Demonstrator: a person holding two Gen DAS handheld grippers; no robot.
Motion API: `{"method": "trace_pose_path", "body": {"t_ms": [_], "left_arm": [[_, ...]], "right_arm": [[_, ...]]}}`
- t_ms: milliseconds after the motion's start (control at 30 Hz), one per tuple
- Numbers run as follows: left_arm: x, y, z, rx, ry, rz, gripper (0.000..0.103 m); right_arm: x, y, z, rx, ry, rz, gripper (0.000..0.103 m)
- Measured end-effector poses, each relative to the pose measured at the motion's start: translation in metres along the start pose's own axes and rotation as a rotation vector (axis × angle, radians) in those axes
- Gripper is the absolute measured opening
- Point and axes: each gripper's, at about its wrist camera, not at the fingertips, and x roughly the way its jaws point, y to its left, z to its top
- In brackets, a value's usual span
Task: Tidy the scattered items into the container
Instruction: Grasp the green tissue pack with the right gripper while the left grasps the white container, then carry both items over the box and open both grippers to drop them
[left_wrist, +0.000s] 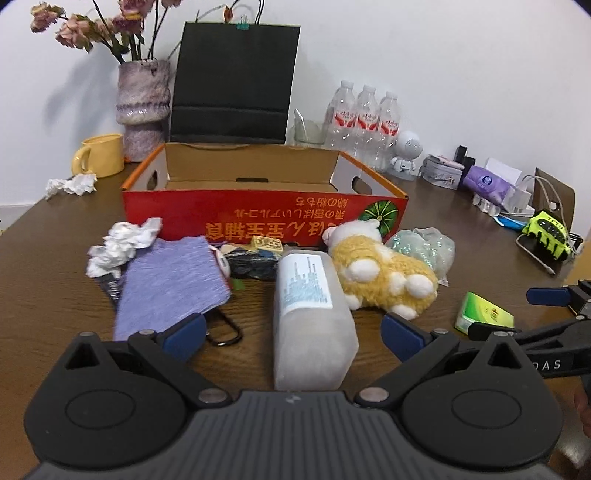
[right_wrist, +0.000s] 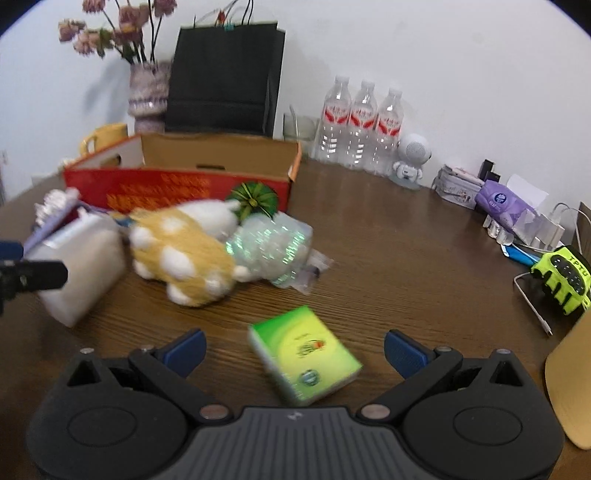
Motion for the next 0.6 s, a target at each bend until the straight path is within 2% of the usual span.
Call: {"method": "trace_pose_path", "body": {"t_ms": [100, 133, 200, 233, 267, 300, 333, 400, 600], "left_arm": [[0.011, -0.005, 0.0, 0.007, -0.008, -0.004, 0.1], [0.015, -0.006, 0.001, 0.017, -0.009, 0.005, 0.094], [0.023, -0.009, 0.0, 0.038, -0.004, 0.022, 0.07], [0.025, -0.009, 0.0, 0.041, 0.005, 0.012, 0.05], [0.028, -0.008, 0.0, 0.033, 0.018, -0.008, 0.045], [0.027, -0.007, -0.001, 0.033, 0.015, -0.015, 0.045], [0.026, -0.007, -0.002, 0.04, 0.013, -0.021, 0.045], [0.023, -0.006, -0.004, 0.038, 0.009, -0.032, 0.045], [-0.01, 0.005, 0.001, 0.018, -0.078, -0.087, 0.044]], "right_arm": [[0.016, -0.009, -0.003, 0.013, 0.016, 0.027, 0.096], [0.019, -0.011, -0.004, 0.021, 0.023, 0.04, 0.094], [0.025, -0.014, -0.006, 0.042, 0.036, 0.069, 0.086], [0.027, -0.013, -0.007, 0.046, 0.044, 0.078, 0.08], [0.029, -0.013, -0.009, 0.052, 0.046, 0.09, 0.07], [0.029, -0.014, -0.01, 0.062, 0.04, 0.113, 0.059], [0.027, -0.014, -0.01, 0.067, 0.037, 0.136, 0.055], [0.023, -0.012, -0.012, 0.067, 0.022, 0.126, 0.049], [-0.008, -0.01, -0.01, 0.102, -0.08, 0.162, 0.048]]}}
